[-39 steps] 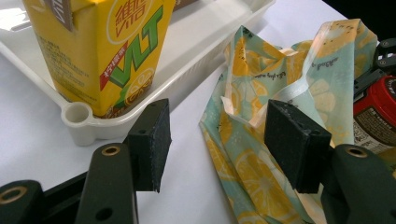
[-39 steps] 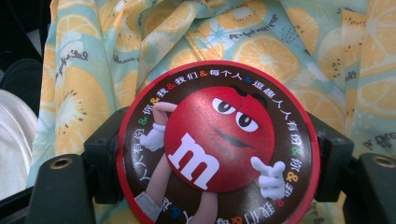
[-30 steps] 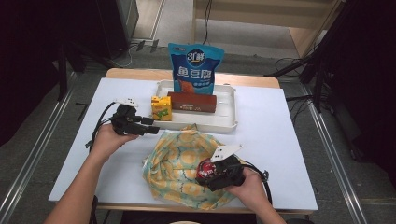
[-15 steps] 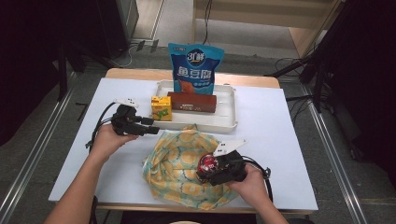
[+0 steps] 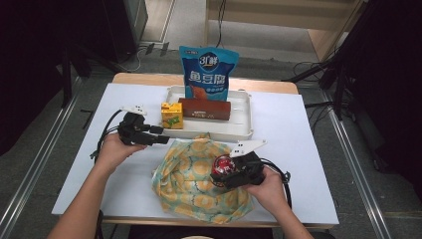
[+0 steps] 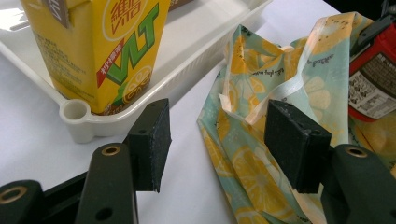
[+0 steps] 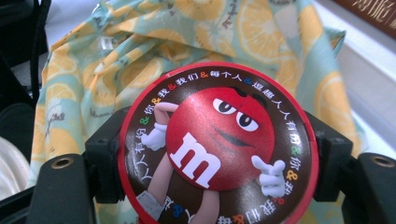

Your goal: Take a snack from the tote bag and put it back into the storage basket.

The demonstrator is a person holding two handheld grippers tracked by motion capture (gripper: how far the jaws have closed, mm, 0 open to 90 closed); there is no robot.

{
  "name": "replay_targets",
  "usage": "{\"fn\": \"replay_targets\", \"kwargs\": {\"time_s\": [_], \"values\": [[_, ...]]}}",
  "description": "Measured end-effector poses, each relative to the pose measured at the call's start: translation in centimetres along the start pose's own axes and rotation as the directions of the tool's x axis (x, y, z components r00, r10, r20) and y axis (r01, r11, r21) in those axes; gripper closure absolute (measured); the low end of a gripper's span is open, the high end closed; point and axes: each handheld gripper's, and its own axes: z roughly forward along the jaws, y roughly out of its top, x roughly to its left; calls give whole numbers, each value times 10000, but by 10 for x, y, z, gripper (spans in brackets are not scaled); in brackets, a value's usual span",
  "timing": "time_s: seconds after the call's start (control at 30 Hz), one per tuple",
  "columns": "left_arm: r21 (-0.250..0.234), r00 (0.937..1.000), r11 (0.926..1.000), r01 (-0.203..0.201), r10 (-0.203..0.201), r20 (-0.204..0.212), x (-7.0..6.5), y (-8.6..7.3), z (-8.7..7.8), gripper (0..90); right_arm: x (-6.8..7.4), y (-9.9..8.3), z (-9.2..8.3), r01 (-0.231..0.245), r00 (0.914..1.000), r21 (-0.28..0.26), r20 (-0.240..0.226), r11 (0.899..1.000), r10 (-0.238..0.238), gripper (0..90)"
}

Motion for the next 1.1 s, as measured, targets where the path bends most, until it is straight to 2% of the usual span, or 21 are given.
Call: {"fn": "replay_targets", "kwargs": {"time_s": [0.2,0.7,1.1], "values": [[-56,10000,10000,29,-29,55,0,-1,0,415,-3,7,-1,-43,10000,-77,-4,10000,43,263],[-71,10000,10000,27,-27,39,0,-1,-1,414,-4,25,-5,207,9997,-88,-142,9997,-208,264],[-246,9999,9997,43,-40,127,-1,-1,-3,412,-8,36,-14,175,9998,-225,27,9996,-175,265]]}}
